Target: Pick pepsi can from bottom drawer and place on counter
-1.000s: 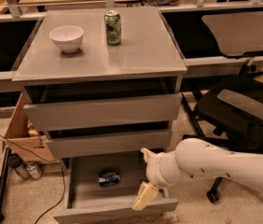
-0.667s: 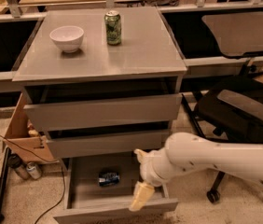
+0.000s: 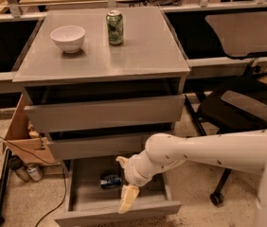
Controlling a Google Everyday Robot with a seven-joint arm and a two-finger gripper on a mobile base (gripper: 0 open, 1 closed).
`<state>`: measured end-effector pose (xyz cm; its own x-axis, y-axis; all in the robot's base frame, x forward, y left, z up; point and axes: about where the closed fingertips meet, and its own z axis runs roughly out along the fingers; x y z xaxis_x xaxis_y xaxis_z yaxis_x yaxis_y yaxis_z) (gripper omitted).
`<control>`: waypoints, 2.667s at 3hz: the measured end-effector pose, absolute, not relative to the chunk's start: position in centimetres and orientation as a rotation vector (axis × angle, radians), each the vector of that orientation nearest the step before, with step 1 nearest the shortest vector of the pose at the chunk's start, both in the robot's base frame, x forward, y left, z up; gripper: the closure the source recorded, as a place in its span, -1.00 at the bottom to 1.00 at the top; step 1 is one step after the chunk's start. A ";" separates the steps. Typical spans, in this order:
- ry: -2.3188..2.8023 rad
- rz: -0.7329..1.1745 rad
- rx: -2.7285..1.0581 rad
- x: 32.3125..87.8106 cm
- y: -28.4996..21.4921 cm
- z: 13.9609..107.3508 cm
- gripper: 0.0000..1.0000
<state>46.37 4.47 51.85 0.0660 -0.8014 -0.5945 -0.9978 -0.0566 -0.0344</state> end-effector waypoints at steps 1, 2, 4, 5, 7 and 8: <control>1.710 0.625 -1.856 49.6 7.4 45.7 -1.00; 1.691 0.635 -1.793 51.8 8.6 41.9 -1.00; 1.723 0.687 -1.711 56.9 11.9 33.5 -1.00; 1.768 0.706 -1.666 59.4 13.5 29.5 -1.00; 1.848 0.714 -1.561 63.5 15.7 23.1 -1.00; 1.883 0.729 -1.529 64.7 16.2 19.9 -1.00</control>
Offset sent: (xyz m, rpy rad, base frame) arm 0.0837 0.0539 -0.1425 0.1975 -0.0799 -0.0660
